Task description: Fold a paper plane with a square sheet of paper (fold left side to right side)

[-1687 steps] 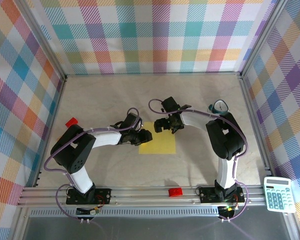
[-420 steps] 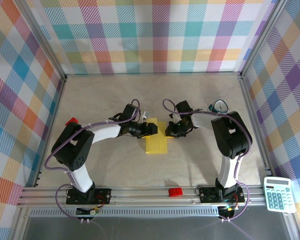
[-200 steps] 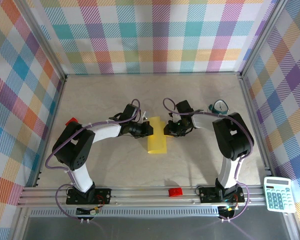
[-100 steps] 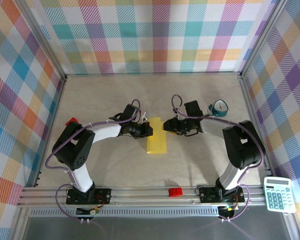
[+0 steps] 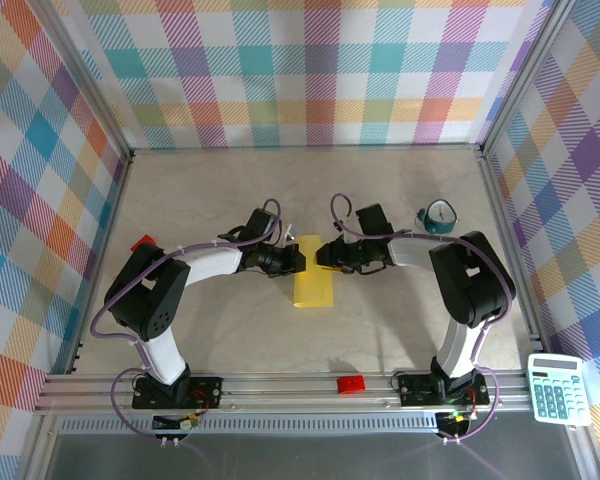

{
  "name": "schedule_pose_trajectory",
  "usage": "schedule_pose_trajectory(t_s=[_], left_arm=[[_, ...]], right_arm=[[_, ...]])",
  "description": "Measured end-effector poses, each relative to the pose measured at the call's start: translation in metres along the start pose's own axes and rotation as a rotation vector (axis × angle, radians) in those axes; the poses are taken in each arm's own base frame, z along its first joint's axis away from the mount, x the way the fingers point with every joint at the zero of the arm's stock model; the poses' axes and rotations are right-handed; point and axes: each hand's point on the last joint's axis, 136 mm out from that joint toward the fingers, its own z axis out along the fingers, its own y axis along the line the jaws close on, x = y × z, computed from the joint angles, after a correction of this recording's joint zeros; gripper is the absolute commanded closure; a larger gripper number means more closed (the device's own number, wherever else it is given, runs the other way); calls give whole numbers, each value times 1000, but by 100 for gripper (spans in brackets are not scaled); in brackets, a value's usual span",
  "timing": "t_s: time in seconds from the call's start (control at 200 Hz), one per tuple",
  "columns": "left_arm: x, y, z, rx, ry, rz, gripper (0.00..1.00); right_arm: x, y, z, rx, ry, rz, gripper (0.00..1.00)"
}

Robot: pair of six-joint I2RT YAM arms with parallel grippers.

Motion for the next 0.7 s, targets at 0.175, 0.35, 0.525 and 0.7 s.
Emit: schedule_pose_trajectory(t_s=[0.175, 0.35, 0.525, 0.7], left_arm=[[0, 0, 0, 0, 0, 0, 98], [0, 0, 0, 0, 0, 0, 95], [-1, 1, 0, -7, -4, -2, 77], [-7, 5, -9, -59, -49, 6, 54]], right_arm=[[2, 1, 4, 0, 8, 5, 72], [3, -2, 6, 19, 12, 6, 91], [1, -7, 6, 62, 11, 15, 95], [1, -13, 5, 107, 13, 25, 95]])
